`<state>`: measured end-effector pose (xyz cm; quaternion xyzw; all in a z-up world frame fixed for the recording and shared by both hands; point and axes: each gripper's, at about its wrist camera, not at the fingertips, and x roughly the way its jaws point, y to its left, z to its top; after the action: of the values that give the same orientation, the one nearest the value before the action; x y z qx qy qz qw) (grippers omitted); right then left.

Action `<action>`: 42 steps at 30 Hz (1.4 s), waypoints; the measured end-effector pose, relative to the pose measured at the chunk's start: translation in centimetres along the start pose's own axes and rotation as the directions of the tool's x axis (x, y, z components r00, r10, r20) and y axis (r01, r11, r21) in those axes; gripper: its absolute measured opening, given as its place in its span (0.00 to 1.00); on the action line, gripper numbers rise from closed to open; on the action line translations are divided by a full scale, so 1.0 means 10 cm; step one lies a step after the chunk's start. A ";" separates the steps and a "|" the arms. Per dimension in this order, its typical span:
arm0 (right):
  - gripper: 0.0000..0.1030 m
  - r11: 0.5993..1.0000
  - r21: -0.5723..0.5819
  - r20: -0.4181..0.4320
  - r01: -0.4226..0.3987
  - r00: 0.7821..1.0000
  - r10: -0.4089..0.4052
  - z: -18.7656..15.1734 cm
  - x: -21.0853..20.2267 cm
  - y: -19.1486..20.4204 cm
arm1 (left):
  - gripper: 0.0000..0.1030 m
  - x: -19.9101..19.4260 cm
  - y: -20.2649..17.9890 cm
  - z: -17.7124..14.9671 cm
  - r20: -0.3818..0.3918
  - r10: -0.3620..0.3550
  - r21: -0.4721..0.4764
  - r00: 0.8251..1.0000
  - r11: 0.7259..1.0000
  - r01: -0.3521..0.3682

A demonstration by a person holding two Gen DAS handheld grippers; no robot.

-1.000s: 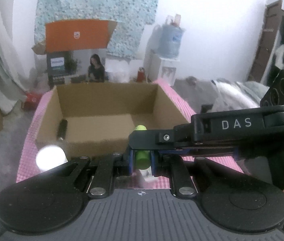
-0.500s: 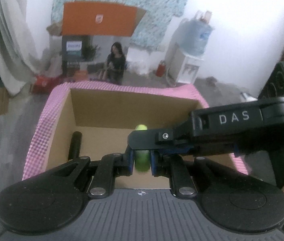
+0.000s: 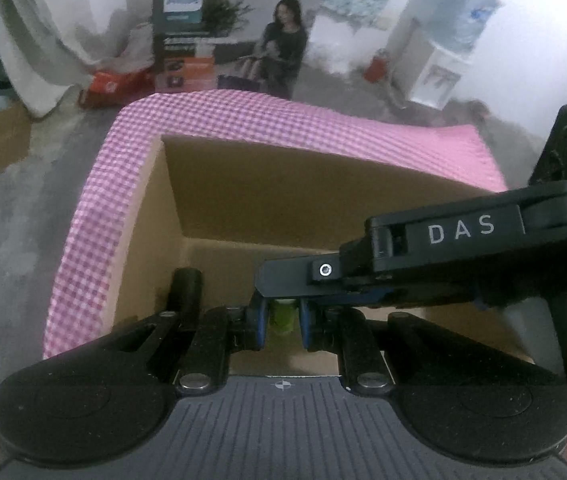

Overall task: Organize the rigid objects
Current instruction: 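Carry the green-and-white tube into the box and open the right gripper, then move the empty right gripper back to the pink bowl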

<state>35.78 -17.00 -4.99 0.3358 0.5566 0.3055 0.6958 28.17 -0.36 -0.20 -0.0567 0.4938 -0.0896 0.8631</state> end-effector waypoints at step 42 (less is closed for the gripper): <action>0.64 0.986 -0.017 0.337 -0.165 0.928 0.161 -2.51 -1.64 -0.49 | 0.77 -1.03 -0.58 -1.78 0.134 -0.113 0.245 0.984 0.966 0.078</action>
<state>8.30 -29.81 -3.48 0.4323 0.4012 0.2970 0.7510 7.11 -3.98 0.55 0.0171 0.4113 -0.1854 0.8923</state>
